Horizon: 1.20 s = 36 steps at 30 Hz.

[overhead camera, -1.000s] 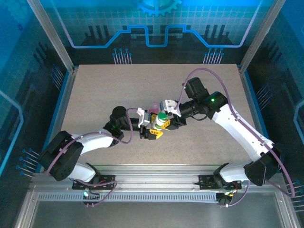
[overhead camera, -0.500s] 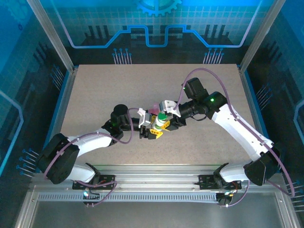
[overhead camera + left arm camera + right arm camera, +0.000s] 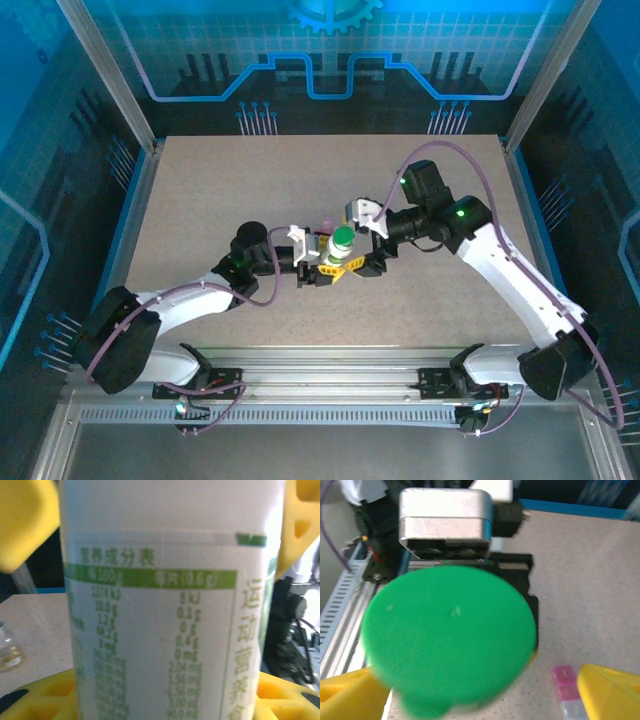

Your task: Sort the pills into containers

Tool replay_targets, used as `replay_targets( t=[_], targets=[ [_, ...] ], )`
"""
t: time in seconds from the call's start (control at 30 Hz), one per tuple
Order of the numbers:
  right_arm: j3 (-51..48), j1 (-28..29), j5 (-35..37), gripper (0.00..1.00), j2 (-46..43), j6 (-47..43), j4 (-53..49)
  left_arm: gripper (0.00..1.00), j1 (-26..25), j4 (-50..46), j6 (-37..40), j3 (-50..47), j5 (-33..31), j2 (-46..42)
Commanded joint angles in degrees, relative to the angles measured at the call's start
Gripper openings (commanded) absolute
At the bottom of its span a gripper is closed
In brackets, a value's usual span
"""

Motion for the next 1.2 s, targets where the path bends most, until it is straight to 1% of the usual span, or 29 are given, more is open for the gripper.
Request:
replay_targets(
  t=[0.0, 0.07, 0.1, 0.2, 0.3, 0.37, 0.5, 0.6, 0.7, 0.83, 0.97, 1.1, 1.17],
  targets=[
    [-5.8, -2.19, 3.75, 0.97, -6.2, 8.91, 10.42, 0.0, -0.09, 3.98, -2.64, -1.08, -8.91, -1.47],
    [-11.41, -3.04, 7.53, 0.97, -10.22, 15.19, 18.64, 0.0, -0.21, 3.45, -3.94, -1.8, -13.22, -1.72],
    [-14.61, -3.13, 9.9, 0.97, -12.43, 18.44, 22.69, 0.0, -0.09, 2.84, -4.74, -2.28, -16.38, -1.97],
    [-23.6, -3.31, 16.82, 0.97, -18.35, 26.4, 34.52, 0.0, -0.1, -3.32, -5.35, -2.76, -23.28, -3.97],
    [-31.91, -3.26, 23.73, 0.96, -23.17, 33.87, 43.68, 0.0, -0.16, -10.68, -5.46, -2.48, -27.06, -6.34],
    [-36.63, -3.26, 26.06, 0.96, -25.86, 37.28, 48.86, 0.0, -0.14, -17.58, -4.5, -1.23, -28.23, -7.5],
    [-44.42, -3.28, 30.01, 0.98, -29.26, 39.94, 56.78, 0.0, -0.02, -31.73, -1.06, 3.13, -29.0, -6.94],
    [-48.36, -3.35, 34.37, 0.98, -29.83, 40.58, 60.35, 0.0, 0.22, -39.64, 3.73, 6.32, -27.17, -5.76],
    [-51.52, -3.61, 36.61, 0.99, -29.43, 41.54, 63.53, 0.0, 1.19, -46.47, 7.39, 9.3, -23.83, -4.53],
    [-54.2, -3.83, 37.63, 0.99, -29.47, 44.92, 66.5, 0.0, 2.09, -54.01, 12.03, 13.07, -22.29, -1.51],
    [-55.33, -3.97, 37.37, 0.99, -30.52, 47.26, 66.41, 0.0, 3.73, -61.08, 16.21, 17.45, -23.53, 3.08],
    [-55.4, -3.97, 37.85, 0.99, -31.58, 47.75, 65.35, 0.0, 6.71, -63.4, 17.65, 20.14, -23.21, 6.89],
    [-55.66, -4.05, 38.31, 0.99, -31.81, 48.26, 65.3, 0.0, 7.43, -65.05, 18.69, 21.76, -23.28, 8.75]
  ],
)
